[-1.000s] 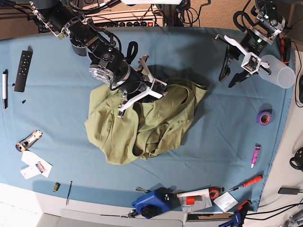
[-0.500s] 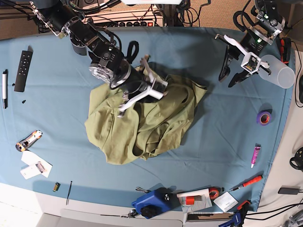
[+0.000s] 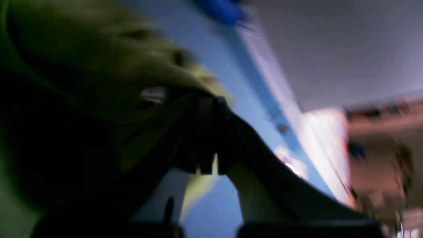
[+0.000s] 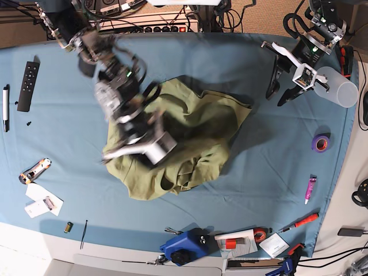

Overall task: Layout the t-shirt on the table in an organized manner, then fold the t-shirt properly
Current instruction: 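Drag the grasped fabric away from the shirt with the right gripper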

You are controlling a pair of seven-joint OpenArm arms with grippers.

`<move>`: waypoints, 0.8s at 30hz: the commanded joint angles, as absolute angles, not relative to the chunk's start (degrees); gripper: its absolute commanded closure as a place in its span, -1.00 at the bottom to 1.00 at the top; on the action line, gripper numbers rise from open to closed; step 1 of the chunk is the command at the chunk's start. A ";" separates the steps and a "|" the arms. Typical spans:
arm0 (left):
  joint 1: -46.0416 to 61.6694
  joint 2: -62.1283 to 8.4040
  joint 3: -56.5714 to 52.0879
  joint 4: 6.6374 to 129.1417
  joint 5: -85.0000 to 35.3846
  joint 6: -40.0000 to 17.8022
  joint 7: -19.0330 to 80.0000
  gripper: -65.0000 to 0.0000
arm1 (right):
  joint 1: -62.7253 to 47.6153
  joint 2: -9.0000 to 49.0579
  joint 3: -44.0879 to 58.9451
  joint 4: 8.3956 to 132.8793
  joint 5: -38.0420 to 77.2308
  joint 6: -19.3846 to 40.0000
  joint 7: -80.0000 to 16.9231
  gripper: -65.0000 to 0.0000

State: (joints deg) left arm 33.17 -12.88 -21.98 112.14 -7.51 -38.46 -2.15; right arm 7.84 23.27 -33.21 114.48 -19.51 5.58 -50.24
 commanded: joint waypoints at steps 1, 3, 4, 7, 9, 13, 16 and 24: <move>33.32 -13.32 -22.24 113.16 -8.51 -38.83 -3.81 0.37 | 9.26 23.49 -29.69 115.50 -19.75 4.56 -48.97 1.00; 33.32 -13.34 -22.24 113.16 -8.54 -38.81 -3.84 0.37 | 9.39 23.51 -22.50 115.50 -16.21 4.62 -48.58 1.00; 33.30 -13.34 -22.24 113.16 -8.54 -38.83 -3.84 0.37 | 9.37 23.51 -18.72 115.50 -14.06 4.71 -48.18 1.00; 33.30 -13.34 -22.13 113.16 -8.54 -38.83 -3.84 0.37 | 9.37 23.55 -7.60 115.48 -8.25 7.18 -47.97 1.00; 33.30 -13.37 -21.34 113.16 -8.51 -38.85 -3.81 0.37 | 9.34 24.08 -1.28 115.15 -4.47 9.58 -48.03 1.00; 32.95 -13.39 -16.01 113.14 -5.19 -38.72 -3.81 0.37 | 9.32 26.57 6.42 111.96 -0.38 11.86 -48.71 1.00; 30.87 -13.39 -9.76 112.55 1.89 -35.51 -3.81 0.37 | 9.34 28.45 8.84 107.24 -0.38 11.88 -48.58 1.00; 23.03 -13.34 0.80 111.70 6.85 -25.76 6.26 0.12 | 9.37 30.48 9.10 95.53 -0.47 13.06 -46.24 1.00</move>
